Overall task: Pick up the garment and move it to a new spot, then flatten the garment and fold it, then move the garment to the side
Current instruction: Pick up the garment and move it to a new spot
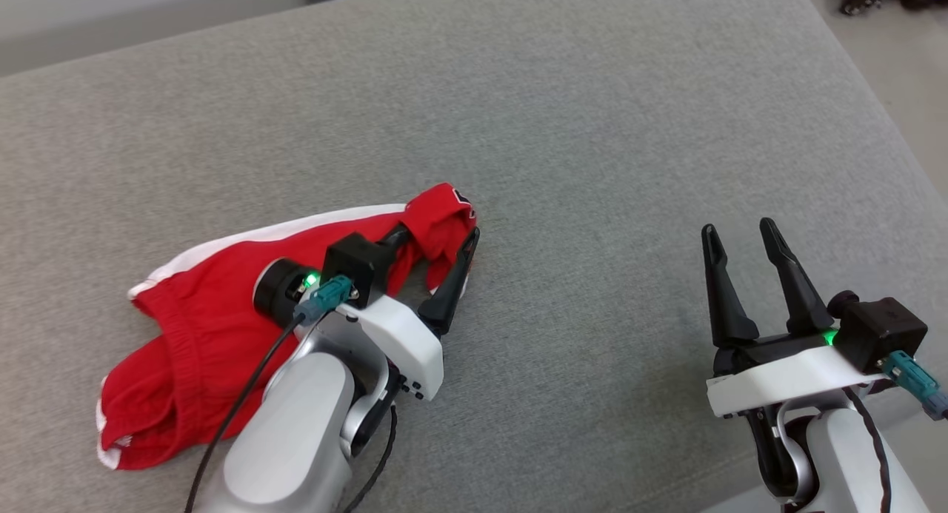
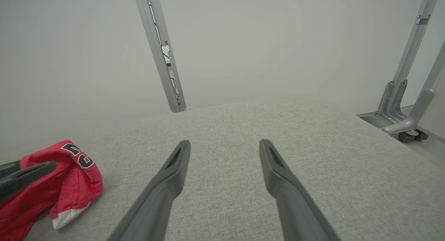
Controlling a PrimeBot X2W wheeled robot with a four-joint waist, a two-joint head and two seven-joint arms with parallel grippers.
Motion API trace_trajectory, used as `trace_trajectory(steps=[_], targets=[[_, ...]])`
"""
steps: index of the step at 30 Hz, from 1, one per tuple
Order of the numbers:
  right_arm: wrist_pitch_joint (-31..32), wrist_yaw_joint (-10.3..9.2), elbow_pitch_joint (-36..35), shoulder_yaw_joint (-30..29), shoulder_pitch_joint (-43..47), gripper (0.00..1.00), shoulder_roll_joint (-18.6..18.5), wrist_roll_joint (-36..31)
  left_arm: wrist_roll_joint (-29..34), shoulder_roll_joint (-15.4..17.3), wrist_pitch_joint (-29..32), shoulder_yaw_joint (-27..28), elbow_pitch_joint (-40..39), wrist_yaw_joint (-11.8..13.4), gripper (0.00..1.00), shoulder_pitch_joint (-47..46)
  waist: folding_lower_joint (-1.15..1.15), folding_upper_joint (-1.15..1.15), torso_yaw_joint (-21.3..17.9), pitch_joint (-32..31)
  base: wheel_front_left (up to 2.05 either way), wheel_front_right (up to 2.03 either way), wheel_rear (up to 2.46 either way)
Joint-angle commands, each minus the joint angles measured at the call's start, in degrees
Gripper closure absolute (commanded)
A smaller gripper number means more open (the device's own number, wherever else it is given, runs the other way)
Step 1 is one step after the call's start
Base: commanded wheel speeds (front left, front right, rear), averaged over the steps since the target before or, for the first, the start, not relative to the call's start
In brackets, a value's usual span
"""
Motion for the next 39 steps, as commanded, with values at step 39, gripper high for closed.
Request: trace_trajectory(steps=[39], targets=[[1.3, 0.03, 1.1, -3.1, 10.4, 0.0, -3.8, -2.2, -8.0, 11.7, -9.8, 15.7, -11.2, 10.3, 0.0, 23.4, 0.0, 0.0, 18.5, -17.0, 0.0, 0.0, 0.0]])
